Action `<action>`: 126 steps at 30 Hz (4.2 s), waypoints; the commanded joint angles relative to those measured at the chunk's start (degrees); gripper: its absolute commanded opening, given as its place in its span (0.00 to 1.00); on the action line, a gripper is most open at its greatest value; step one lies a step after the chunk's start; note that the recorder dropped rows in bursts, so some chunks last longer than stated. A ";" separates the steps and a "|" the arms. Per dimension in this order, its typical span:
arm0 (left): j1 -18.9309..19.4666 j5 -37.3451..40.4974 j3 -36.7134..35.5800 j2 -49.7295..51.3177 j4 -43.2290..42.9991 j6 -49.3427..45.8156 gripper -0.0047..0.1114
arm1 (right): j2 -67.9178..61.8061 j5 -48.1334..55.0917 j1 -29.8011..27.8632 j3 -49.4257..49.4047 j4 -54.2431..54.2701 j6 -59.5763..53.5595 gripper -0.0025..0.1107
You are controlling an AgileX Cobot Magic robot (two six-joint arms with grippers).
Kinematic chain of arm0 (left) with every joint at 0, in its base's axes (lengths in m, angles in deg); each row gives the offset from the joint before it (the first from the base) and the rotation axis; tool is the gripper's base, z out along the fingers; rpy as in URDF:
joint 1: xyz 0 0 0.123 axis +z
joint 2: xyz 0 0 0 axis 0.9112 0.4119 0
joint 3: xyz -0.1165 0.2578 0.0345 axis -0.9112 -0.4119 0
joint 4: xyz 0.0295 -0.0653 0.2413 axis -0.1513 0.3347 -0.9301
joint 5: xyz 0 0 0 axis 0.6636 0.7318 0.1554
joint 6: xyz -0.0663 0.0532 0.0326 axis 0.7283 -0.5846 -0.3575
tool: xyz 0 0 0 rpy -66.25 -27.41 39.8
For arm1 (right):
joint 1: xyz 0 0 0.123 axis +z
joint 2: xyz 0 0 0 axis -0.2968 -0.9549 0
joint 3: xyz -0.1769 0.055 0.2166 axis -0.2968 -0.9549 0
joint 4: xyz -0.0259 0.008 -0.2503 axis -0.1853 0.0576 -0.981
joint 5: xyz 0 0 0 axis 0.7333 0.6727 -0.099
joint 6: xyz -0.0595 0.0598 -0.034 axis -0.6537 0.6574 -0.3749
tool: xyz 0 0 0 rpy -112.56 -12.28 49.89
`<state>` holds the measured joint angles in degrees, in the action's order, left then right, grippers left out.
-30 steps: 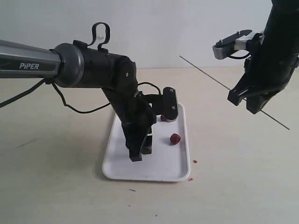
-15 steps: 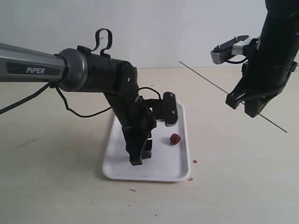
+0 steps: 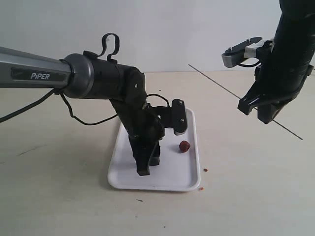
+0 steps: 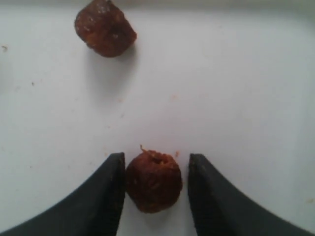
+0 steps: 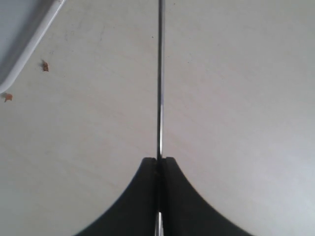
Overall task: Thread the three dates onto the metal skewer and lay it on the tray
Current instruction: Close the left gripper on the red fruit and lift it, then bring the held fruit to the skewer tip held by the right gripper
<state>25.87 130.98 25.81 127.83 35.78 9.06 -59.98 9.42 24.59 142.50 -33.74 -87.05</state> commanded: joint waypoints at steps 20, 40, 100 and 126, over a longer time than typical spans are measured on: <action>-0.23 1.36 0.19 0.07 -1.56 -0.26 0.29 | -0.14 -0.34 -0.18 0.56 0.15 0.16 0.02; -0.23 -6.42 0.19 -1.08 -23.90 -0.73 0.29 | -0.14 2.33 -0.07 -0.17 5.06 -3.53 0.02; 0.88 -16.36 0.19 -6.30 -26.18 0.40 0.29 | -4.26 2.33 -0.07 -6.78 13.51 -20.82 0.02; 0.88 -13.66 0.19 -5.96 -23.68 -0.66 0.29 | -4.26 2.33 -0.07 -6.78 13.61 -20.94 0.02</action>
<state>26.91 116.99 25.81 122.34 11.34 8.59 -64.21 11.95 24.59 135.24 -20.04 -107.39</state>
